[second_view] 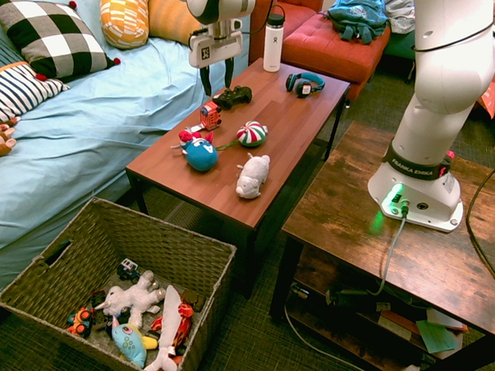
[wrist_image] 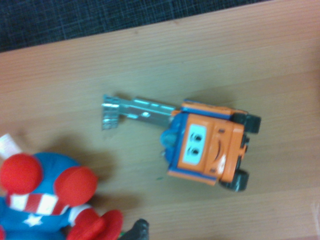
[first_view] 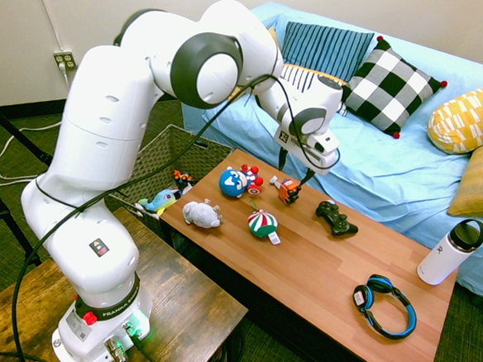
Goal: Put the toy car in the basket
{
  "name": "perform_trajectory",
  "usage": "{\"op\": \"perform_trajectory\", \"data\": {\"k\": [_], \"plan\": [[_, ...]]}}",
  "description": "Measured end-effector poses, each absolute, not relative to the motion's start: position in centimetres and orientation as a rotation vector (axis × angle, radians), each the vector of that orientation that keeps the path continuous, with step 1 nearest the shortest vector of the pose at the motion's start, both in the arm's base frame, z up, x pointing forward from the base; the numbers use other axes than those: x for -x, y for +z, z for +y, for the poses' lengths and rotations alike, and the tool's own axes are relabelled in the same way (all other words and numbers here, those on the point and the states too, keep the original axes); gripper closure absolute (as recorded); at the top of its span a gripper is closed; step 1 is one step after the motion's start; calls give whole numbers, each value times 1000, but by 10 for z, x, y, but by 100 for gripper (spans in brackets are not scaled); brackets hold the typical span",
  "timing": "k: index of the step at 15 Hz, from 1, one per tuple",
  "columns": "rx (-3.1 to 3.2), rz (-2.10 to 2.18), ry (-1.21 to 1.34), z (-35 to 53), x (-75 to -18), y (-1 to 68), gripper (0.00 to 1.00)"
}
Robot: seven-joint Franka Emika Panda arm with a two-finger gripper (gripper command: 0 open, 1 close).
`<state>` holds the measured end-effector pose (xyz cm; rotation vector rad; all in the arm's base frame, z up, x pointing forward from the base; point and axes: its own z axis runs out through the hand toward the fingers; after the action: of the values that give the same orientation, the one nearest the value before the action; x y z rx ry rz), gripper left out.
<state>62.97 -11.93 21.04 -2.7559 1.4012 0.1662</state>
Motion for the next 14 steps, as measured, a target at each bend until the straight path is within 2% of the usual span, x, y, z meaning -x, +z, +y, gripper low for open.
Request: {"op": "perform_trajectory", "data": {"k": [3,11,12,14], "plan": [[2763,1397,240,-126,-646,168,0],[2780,1272,292,-119,-675,145,0],[2781,1268,305,-119,-676,139,100],[2787,1254,310,-117,-679,133,100]]}}
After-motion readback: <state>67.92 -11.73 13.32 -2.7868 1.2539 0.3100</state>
